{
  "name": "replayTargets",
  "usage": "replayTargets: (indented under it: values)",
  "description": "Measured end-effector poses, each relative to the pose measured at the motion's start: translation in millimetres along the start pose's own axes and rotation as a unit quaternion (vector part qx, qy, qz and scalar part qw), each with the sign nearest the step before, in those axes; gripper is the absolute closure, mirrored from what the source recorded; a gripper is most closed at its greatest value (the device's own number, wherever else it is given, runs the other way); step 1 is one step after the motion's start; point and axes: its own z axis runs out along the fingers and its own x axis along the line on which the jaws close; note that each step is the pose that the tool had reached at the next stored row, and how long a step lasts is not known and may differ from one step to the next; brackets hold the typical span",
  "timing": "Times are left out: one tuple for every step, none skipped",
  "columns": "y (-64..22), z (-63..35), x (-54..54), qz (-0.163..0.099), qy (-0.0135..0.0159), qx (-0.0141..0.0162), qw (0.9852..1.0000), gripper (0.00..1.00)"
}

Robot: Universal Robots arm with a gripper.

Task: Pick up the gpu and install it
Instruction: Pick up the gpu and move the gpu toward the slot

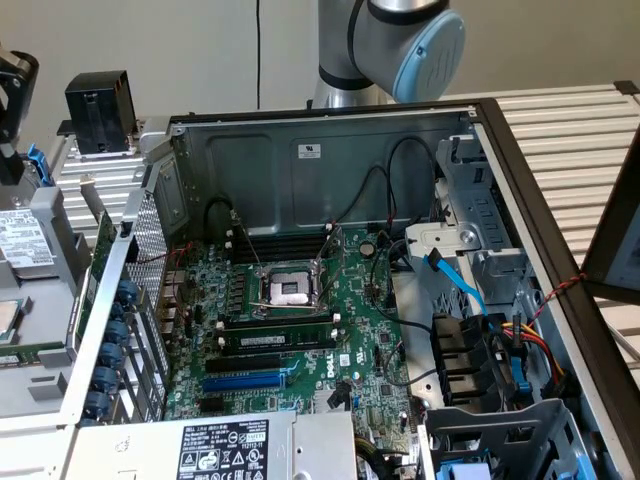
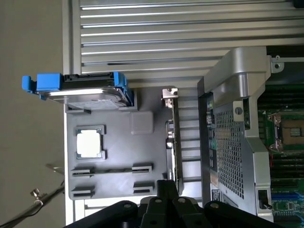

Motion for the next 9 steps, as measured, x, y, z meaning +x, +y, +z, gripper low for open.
replayTargets:
  values:
    - [0.0, 0.7, 0.1, 0.0, -0.0004, -0.0001, 1.0, 0.89]
    - [-0.1, 1.5, 0.2, 0.0, -0.0004, -0.0001, 1.0, 0.89]
    - [-0.2, 2.2, 0.4, 0.0, -0.0004, -0.0001, 1.0, 0.89]
    - [-0.3, 2.9, 0.6, 0.0, -0.0004, -0.0001, 1.0, 0.89]
    - [-0.3, 3.5, 0.8, 0.0, -0.0004, -0.0002, 1.0, 0.89]
    - [-0.4, 4.2, 0.9, 0.0, -0.0004, -0.0007, 1.0, 0.89]
    - [-0.4, 4.6, 1.0, 0.0, -0.0003, -0.0014, 1.0, 0.83]
    - [-0.4, 5.0, 1.1, 0.0, -0.0002, -0.0023, 1.0, 0.76]
    - [-0.5, 5.7, 1.1, 0.0, -0.0002, -0.0033, 1.0, 0.76]
